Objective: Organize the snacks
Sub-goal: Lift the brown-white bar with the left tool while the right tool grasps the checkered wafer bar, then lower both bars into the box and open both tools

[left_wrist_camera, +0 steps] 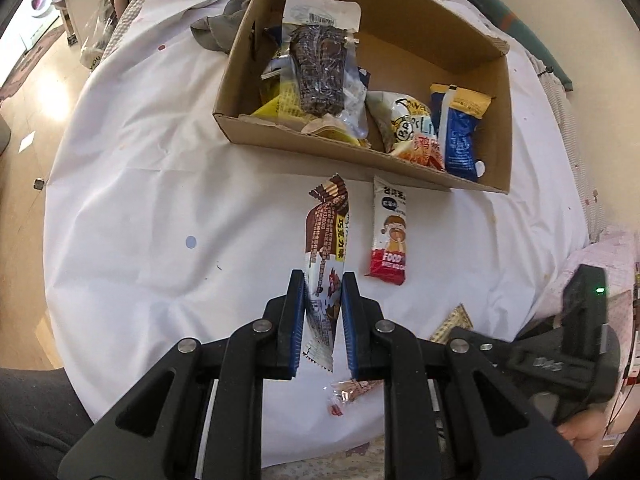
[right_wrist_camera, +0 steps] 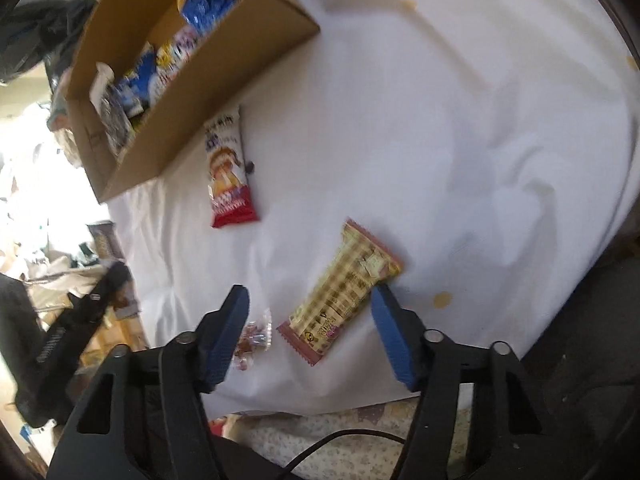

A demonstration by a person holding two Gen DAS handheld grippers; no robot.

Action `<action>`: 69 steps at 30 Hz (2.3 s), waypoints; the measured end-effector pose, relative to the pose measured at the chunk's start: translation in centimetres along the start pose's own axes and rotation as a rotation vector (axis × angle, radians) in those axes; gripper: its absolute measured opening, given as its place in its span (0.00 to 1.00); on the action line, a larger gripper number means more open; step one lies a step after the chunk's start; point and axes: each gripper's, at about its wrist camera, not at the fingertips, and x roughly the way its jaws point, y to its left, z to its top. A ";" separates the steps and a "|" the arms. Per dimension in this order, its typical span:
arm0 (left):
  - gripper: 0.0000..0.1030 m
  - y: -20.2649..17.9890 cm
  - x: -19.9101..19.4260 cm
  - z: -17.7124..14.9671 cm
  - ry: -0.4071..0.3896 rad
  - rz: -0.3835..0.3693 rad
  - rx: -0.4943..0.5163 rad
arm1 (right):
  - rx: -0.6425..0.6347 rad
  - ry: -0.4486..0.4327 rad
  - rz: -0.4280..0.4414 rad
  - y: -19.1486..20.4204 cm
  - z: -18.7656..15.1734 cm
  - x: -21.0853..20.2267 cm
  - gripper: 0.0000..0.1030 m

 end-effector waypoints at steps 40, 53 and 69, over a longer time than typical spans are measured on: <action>0.14 -2.3 -4.0 8.9 -0.245 0.007 0.068 | -0.509 -0.548 0.142 13.6 7.8 -10.2 0.27; 0.14 -3.5 1.0 11.6 -0.222 -0.027 0.108 | -0.488 -0.477 0.061 13.0 12.4 -6.1 0.27; 0.15 -3.7 2.7 12.0 -0.148 -0.079 0.062 | -0.474 -0.357 0.105 13.8 13.0 -2.5 0.27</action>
